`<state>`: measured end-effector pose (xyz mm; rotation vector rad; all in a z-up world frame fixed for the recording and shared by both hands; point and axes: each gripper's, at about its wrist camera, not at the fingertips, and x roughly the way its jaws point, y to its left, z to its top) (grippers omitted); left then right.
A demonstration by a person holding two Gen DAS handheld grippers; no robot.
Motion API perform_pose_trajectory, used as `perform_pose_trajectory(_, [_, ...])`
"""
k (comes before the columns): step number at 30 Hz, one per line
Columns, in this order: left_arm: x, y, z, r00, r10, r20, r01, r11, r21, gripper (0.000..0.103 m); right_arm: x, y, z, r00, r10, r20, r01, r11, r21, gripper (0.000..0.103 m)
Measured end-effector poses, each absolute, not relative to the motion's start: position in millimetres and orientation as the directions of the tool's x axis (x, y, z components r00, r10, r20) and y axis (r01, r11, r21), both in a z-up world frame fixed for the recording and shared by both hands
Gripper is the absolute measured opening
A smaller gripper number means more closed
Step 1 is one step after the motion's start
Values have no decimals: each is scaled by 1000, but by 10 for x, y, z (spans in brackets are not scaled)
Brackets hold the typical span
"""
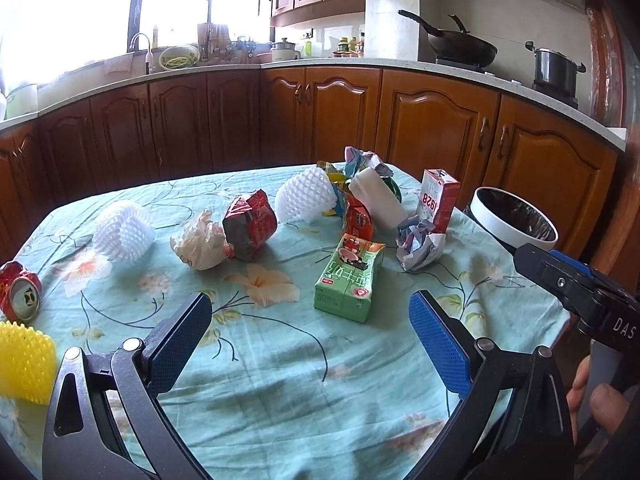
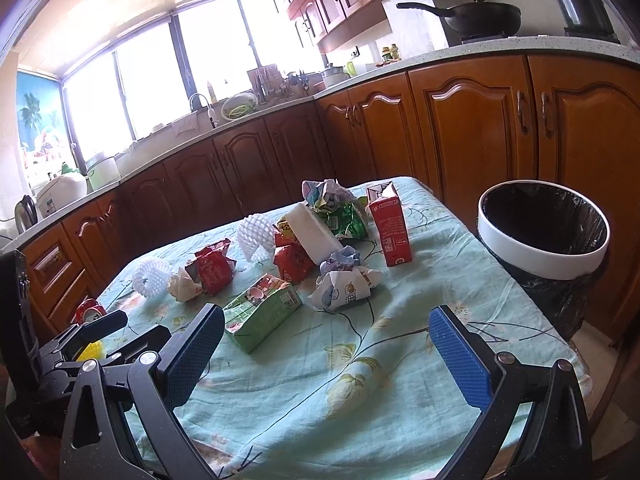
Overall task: Collect trash
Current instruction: 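Grasp crumpled paper with right tool while left tool grasps green juice carton, drop both in bin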
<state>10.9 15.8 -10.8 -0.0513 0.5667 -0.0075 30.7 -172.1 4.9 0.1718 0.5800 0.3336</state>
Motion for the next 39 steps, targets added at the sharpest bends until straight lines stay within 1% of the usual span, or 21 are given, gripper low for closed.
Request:
perform_pose_trajectory(6, [313, 139, -131, 809, -57, -586, 28, 998, -58, 99, 517, -1696, 24, 753, 365, -548, -262, 930, 260, 99])
perform_pose_trajectory(12, [580, 79, -160, 771, -82, -631, 67, 997, -48, 93, 810, -1647, -91, 697, 380, -608, -257, 924, 283, 89])
perform_pose_trajectory(21, [952, 4, -319, 708, -96, -700, 103, 994, -32, 92, 1264, -1570, -317, 614, 397, -682, -246, 917, 313, 80])
perform_pose_trajectory(24, [1047, -30, -362, 692, -94, -716, 118, 993, -15, 92, 1388, -1543, -408, 591, 397, -702, -240, 918, 317, 76])
perform_pose_trajectory(27, [1133, -53, -402, 678, -93, -729, 129, 992, -7, 91, 1487, -1514, -488, 566, 401, -720, -239, 916, 323, 69])
perform_pose_trajectory(29, [1187, -73, -433, 668, -95, -738, 137, 991, -4, 88, 1553, -1494, -544, 549, 403, -732, -239, 915, 325, 53])
perform_pose_trajectory(30, [1212, -81, -454, 661, -98, -744, 142, 990, -3, 83, 1565, -1490, -562, 543, 405, -736, -239, 914, 328, 51])
perform_pose_trajectory(31, [1236, -86, -472, 653, -104, -750, 150, 989, -7, 76, 1566, -1496, -574, 542, 408, -735, -238, 913, 332, 49])
perform_pose_trajectory(32, [1257, -87, -494, 644, -112, -757, 157, 988, -12, 72, 1557, -1504, -572, 544, 410, -732, -237, 912, 335, 46])
perform_pose_trajectory(34, [1297, -93, -530, 625, -126, -771, 168, 985, -25, 53, 1536, -1536, -559, 549, 418, -724, -236, 908, 345, 42])
perform_pose_trajectory(35, [1315, -94, -546, 615, -138, -776, 175, 984, -36, 49, 1520, -1558, -547, 553, 419, -720, -236, 908, 348, 41])
perform_pose_trajectory(39, [1300, -107, -540, 619, -150, -770, 182, 982, -46, 49, 1435, -1619, -492, 560, 431, -708, -241, 902, 358, 40])
